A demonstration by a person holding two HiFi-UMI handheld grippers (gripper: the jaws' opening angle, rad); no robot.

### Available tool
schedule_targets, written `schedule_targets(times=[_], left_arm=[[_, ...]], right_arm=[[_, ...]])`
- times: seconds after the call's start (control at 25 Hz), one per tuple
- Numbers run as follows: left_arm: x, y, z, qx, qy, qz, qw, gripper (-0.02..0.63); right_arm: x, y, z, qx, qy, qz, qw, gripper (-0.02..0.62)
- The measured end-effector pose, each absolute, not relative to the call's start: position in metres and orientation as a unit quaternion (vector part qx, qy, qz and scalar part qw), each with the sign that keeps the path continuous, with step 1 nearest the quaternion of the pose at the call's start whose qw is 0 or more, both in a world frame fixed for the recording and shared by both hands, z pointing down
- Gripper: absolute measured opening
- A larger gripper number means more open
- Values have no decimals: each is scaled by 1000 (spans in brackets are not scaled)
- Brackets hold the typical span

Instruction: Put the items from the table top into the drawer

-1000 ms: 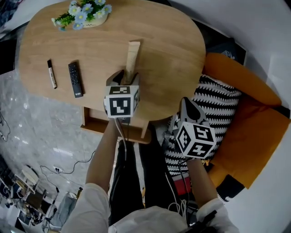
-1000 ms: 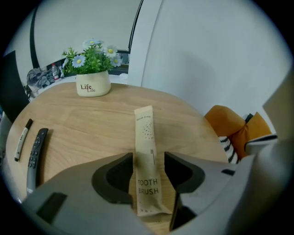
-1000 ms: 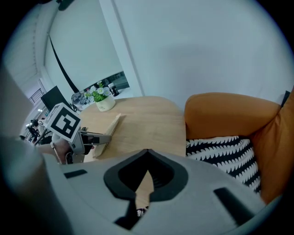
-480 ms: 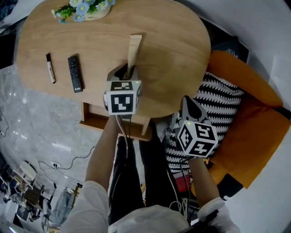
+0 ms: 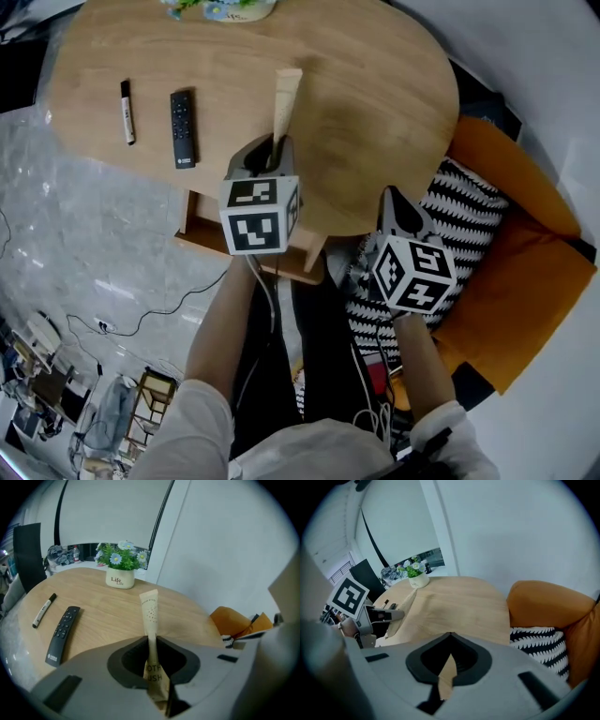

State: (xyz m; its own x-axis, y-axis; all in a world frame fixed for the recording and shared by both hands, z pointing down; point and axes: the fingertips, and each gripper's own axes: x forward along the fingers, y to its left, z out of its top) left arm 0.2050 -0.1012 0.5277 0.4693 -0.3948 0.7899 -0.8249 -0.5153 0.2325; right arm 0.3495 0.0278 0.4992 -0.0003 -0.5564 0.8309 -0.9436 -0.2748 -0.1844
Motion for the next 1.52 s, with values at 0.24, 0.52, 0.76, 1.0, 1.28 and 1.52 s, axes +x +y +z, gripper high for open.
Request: schedule_targets(times=[0.24, 0.52, 0.76, 1.0, 1.28, 1.52], left_arm=[[158, -85, 519, 785, -403, 331, 333, 48], [98, -52, 507, 756, -440, 312, 370, 48], [49, -23, 508, 716, -481, 287, 417, 48], [1, 1, 515, 681, -523, 264, 439, 48], [-38, 36, 534, 638, -554, 253, 471, 48], [-38, 63, 552, 613, -562, 244, 498, 48]], right_arm=[[311, 14, 496, 659, -578, 422, 233, -8], [255, 12, 482, 636, -606, 409, 248, -8], [213, 10, 479, 613, -627, 397, 272, -8], [174, 2, 483, 595, -648, 383, 283, -8], [138, 4, 491, 569, -669, 372, 300, -8], [130, 16, 498, 557, -677, 368, 311, -8]])
